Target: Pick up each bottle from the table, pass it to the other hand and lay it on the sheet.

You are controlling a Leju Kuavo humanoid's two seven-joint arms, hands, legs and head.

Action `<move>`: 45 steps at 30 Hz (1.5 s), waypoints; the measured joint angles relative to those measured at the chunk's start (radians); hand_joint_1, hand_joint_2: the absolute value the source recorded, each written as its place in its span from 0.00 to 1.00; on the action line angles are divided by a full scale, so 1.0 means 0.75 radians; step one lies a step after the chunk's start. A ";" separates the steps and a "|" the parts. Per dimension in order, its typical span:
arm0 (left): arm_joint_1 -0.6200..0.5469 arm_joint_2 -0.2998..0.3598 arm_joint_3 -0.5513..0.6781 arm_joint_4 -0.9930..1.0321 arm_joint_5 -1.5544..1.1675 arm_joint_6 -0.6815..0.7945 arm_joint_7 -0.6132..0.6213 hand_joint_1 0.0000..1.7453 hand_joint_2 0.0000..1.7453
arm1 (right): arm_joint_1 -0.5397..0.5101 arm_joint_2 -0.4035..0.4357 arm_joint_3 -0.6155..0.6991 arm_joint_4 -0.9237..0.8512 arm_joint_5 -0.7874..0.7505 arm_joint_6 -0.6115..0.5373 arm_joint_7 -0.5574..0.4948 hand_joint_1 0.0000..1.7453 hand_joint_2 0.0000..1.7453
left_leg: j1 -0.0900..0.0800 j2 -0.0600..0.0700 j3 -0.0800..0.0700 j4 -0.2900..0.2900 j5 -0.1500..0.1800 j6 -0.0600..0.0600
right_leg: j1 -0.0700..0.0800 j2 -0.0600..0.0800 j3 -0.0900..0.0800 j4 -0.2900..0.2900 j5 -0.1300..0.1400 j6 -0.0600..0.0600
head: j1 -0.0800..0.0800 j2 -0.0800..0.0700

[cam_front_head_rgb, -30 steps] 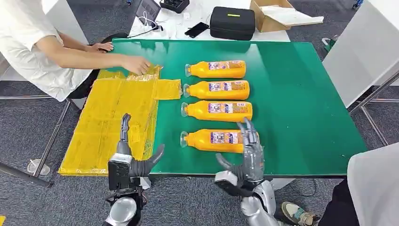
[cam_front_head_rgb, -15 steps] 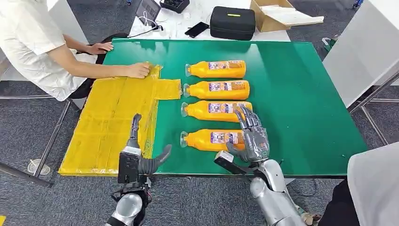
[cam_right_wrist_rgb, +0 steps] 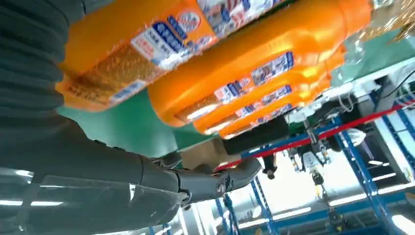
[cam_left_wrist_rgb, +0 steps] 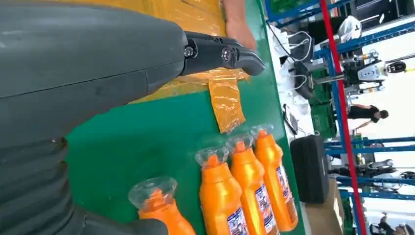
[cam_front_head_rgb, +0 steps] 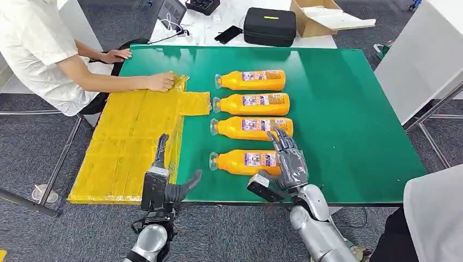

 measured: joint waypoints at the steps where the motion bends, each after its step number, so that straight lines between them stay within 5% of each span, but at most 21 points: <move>1: 0.000 0.000 -0.002 0.000 -0.003 -0.004 0.003 0.00 1.00 | 0.005 -0.001 0.008 -0.003 -0.008 0.007 -0.005 0.00 1.00 | 0.000 0.000 0.000 0.000 0.000 0.000 | 0.000 0.000 0.000 0.000 0.000 0.000 | 0.000 0.000; 7: 0.000 0.000 -0.005 0.000 -0.011 -0.008 0.010 0.00 1.00 | 0.026 -0.009 0.043 -0.019 -0.014 0.028 -0.008 0.00 1.00 | 0.000 0.000 0.000 0.000 0.000 0.000 | 0.000 0.000 0.000 0.000 0.000 0.000 | 0.000 0.000; 21: 0.005 0.000 -0.003 -0.003 -0.040 0.000 0.033 0.00 1.00 | 0.019 -0.070 0.072 -0.017 0.201 0.066 0.288 0.00 1.00 | 0.000 0.000 0.000 0.000 0.000 0.000 | 0.000 0.000 0.000 0.000 0.000 0.000 | 0.000 0.000; 45: 0.002 -0.008 -0.004 -0.002 -0.052 0.001 0.039 0.00 1.00 | -0.046 -0.068 0.045 0.093 -0.001 0.201 0.182 0.00 1.00 | 0.000 0.000 0.000 0.000 0.000 0.000 | 0.000 0.000 0.000 0.000 0.000 0.000 | 0.000 0.000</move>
